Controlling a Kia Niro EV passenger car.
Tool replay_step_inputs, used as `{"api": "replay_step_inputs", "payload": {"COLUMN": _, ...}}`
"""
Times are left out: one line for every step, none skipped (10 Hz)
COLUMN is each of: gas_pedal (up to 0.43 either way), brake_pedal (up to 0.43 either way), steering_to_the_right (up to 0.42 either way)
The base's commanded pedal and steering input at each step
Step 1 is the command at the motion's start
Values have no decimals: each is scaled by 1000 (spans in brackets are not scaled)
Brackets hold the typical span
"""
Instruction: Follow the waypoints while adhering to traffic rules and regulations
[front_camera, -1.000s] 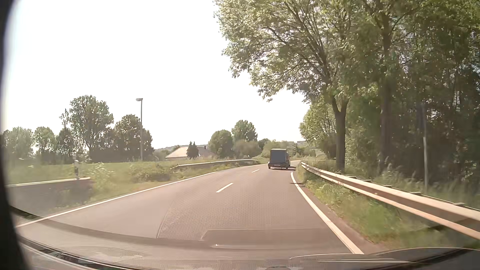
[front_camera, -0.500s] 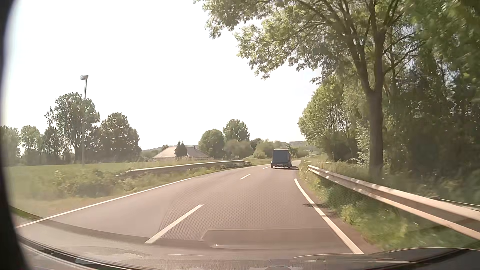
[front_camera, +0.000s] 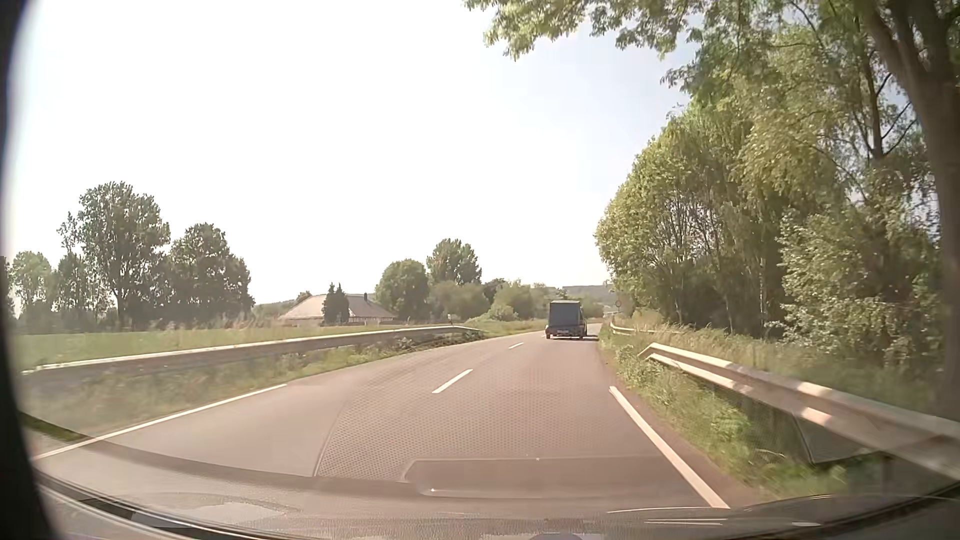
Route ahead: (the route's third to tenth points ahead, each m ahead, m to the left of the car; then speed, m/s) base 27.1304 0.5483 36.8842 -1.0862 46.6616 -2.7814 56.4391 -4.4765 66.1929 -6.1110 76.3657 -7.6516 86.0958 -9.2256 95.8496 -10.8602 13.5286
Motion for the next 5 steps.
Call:
{"api": "replay_step_inputs", "payload": {"gas_pedal": 169, "brake_pedal": 0, "steering_to_the_right": 21}}
{"api": "replay_step_inputs", "payload": {"gas_pedal": 177, "brake_pedal": 0, "steering_to_the_right": 21}}
{"api": "replay_step_inputs", "payload": {"gas_pedal": 177, "brake_pedal": 0, "steering_to_the_right": 21}}
{"api": "replay_step_inputs", "payload": {"gas_pedal": 177, "brake_pedal": 0, "steering_to_the_right": 21}}
{"api": "replay_step_inputs", "payload": {"gas_pedal": 189, "brake_pedal": 0, "steering_to_the_right": 21}}
